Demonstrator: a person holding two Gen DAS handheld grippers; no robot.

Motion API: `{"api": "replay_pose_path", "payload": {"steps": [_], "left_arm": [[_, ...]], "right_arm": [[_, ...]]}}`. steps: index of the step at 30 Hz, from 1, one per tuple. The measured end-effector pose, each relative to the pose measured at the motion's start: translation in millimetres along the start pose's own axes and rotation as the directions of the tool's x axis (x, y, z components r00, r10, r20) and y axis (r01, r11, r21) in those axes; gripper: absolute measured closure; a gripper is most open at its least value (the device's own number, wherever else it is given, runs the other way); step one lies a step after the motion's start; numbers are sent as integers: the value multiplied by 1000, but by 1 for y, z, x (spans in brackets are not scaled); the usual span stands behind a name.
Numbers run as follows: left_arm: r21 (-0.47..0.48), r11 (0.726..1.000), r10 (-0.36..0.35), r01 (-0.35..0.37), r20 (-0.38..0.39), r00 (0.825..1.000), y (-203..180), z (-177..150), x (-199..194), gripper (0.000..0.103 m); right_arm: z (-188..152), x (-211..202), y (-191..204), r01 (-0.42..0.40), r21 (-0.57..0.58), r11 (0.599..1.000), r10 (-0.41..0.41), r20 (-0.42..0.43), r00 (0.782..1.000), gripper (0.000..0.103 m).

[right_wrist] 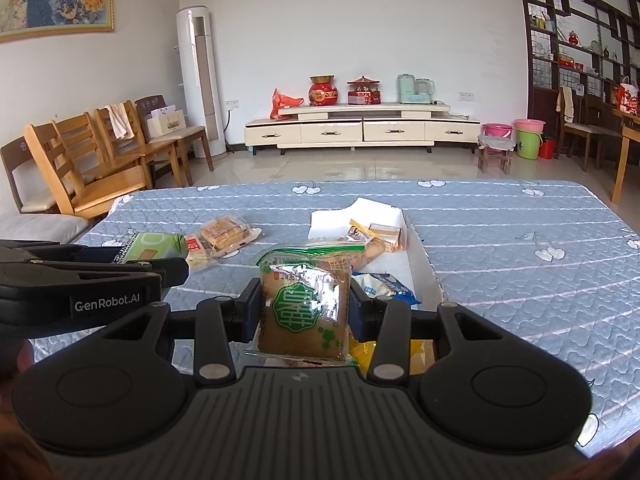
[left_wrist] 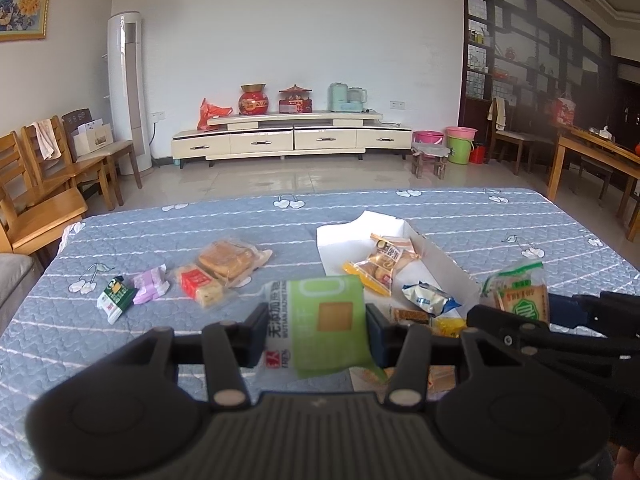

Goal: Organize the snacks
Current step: 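Lower the cake pack and green packet over the tray with both tools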

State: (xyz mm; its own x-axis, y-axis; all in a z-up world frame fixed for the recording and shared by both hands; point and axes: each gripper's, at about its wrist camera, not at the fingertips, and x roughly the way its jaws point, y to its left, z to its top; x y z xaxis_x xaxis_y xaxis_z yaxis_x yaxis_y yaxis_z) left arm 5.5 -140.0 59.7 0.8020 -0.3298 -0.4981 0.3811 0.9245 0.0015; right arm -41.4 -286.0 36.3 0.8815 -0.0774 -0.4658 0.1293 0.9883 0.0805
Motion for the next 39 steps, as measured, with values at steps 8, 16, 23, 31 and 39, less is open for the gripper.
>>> {"api": "replay_pose_path", "payload": {"steps": [8,16,23,31,39], "left_arm": [[11,1000,-12,12,-2,1000,-7,1,4,55],[13,1000,-17,17,-6,1000,-11,5,10,55],[17,1000,-21,21,-14,1000,-15,7,19,55],[23,999,-25,26,-27,999,-20,11,31,55],[29,999,-30,31,-42,999,-26,17,50,55]], "right_arm": [[0,2,0,12,12,1000,-12,-1,1000,51],[1,4,1,22,20,1000,-22,-3,1000,51],[1,8,4,35,30,999,-35,-5,999,51],[3,15,4,49,36,998,-48,-14,999,51],[8,27,-1,53,50,997,-52,-25,998,51]]}}
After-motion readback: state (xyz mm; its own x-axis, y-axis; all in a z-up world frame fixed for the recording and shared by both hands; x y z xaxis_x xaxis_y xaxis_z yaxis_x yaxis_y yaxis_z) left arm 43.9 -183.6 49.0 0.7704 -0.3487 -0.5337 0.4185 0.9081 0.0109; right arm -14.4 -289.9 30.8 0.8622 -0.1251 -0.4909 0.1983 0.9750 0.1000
